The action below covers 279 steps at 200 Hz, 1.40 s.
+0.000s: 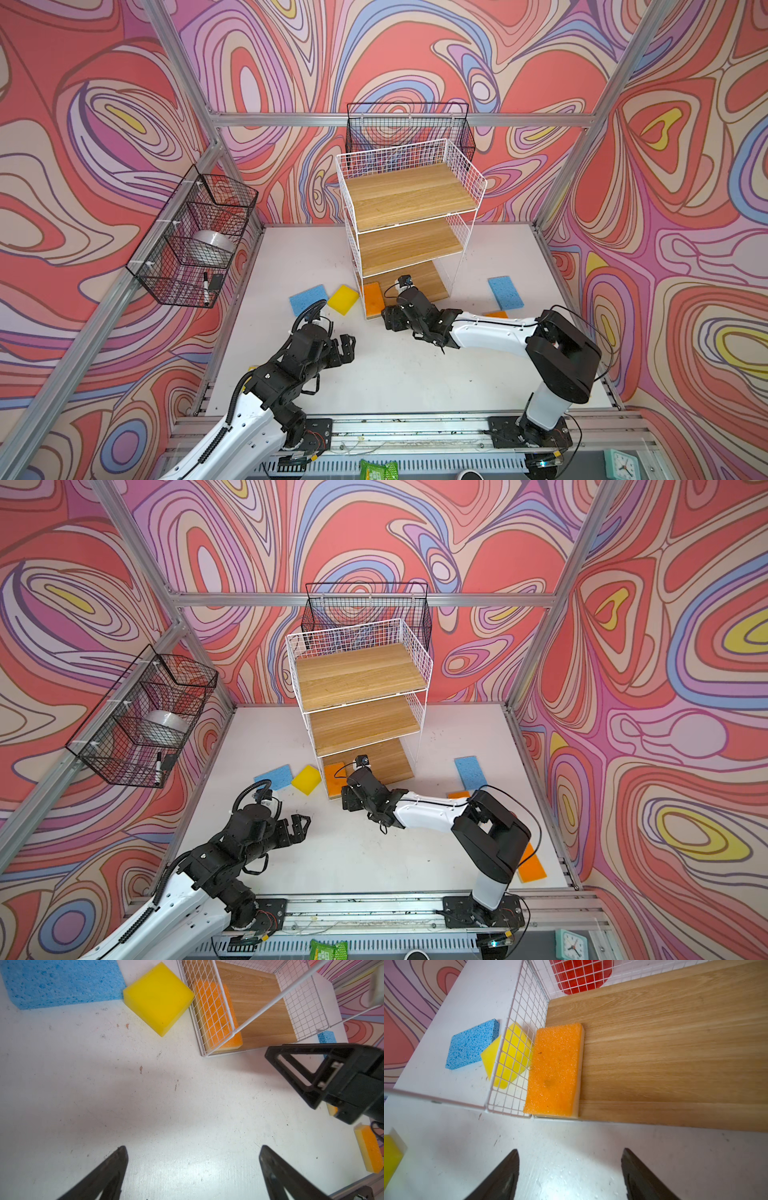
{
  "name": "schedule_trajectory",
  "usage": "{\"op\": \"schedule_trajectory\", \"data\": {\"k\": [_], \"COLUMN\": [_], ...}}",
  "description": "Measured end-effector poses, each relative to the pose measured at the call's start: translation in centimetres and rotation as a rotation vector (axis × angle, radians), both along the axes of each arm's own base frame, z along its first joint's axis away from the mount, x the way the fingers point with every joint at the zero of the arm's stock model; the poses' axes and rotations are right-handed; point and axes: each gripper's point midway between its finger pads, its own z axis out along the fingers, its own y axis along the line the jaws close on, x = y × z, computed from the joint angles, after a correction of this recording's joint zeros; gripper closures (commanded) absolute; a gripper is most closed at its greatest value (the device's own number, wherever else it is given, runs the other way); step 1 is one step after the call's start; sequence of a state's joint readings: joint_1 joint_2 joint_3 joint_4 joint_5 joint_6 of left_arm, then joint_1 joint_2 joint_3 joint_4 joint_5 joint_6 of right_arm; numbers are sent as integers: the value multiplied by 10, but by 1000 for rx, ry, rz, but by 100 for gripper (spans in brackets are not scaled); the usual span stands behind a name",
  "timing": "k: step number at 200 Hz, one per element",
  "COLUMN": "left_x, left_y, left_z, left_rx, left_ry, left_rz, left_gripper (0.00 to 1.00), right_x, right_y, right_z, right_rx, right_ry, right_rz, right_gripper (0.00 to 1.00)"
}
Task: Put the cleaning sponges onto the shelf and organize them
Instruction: 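Lower the sponge onto the bottom wooden board and open the right gripper, then withdraw the right gripper and move it to the orange sponge near the blue sponge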
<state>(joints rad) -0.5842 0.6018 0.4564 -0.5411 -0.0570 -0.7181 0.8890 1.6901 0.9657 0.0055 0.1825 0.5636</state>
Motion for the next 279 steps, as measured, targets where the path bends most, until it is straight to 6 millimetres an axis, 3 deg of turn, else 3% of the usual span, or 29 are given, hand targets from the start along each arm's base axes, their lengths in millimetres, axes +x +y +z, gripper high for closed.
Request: {"op": "schedule_trajectory", "data": {"k": [36, 57, 112, 135, 168, 194, 224, 279], "left_x": [-11, -6, -3, -2, -6, -7, -6, 5], "left_y": [-32, -53, -99, -120, -149, -159, -164, -166], "left_z": [2, 12, 11, 13, 18, 20, 21, 24], "left_rx": [81, 97, 165, 180, 173, 165, 155, 72], "left_ry": [-16, -46, -80, -99, -123, -132, -135, -106], "left_rz": [-128, -161, -234, -263, -310, -323, -328, -326], "left_gripper": [0, 0, 0, 0, 0, 0, 0, 0], "right_x": [-22, -33, -65, -67, -72, -78, -74, -59], "right_y": [-29, -45, -101, -133, -194, -220, -249, -333], "right_z": [4, 7, 18, 16, 4, 10, 17, 6], "right_rx": [-12, -26, -42, -51, -76, -62, -14, 135], "right_ry": [10, 19, 30, 66, 136, 149, 147, 201], "right_rz": [-10, -17, -95, -174, -343, -424, -543, -874], "right_gripper": [21, 21, 22, 23, 22, 15, 14, 14]}}
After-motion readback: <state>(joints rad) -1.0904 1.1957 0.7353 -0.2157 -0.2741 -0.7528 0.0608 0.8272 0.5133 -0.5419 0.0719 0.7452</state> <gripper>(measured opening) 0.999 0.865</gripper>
